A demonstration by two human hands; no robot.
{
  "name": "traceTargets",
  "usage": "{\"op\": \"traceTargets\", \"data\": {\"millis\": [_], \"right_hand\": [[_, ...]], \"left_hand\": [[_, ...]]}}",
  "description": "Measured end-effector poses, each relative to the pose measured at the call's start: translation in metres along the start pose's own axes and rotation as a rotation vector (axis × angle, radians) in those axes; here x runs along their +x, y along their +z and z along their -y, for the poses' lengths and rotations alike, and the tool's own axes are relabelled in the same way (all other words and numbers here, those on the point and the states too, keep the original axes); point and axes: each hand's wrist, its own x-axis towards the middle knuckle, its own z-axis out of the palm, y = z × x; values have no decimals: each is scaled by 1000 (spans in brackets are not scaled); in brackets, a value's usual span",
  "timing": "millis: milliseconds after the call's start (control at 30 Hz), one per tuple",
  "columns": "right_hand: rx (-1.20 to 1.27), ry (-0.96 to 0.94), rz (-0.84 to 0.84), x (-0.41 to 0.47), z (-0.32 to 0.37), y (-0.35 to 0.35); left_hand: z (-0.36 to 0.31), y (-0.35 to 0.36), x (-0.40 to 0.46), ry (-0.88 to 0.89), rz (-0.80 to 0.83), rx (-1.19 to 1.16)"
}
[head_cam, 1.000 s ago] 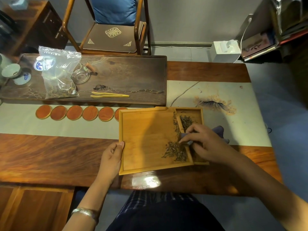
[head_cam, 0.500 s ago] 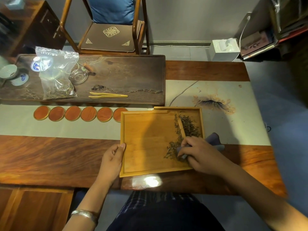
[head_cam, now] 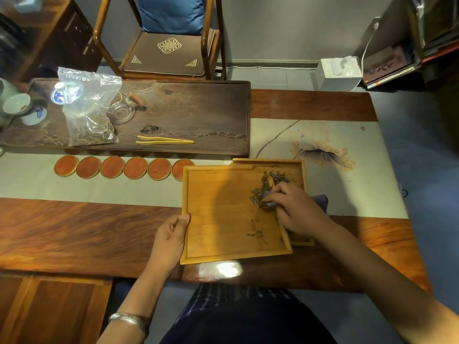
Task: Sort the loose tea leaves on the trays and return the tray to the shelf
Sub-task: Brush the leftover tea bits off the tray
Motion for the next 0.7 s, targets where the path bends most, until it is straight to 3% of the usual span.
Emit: {"op": "traceTargets", "data": {"millis": [100, 333, 700], "right_hand": [[88, -64, -30, -11, 10, -9], [43, -271, 135, -46, 46, 5], [-41, -87, -4, -29, 21, 15]], "left_hand": [[-1, -1, 2, 8, -12, 13], [-2, -2, 6, 14, 5, -3], [-3, -4, 4, 21, 45, 9]]}}
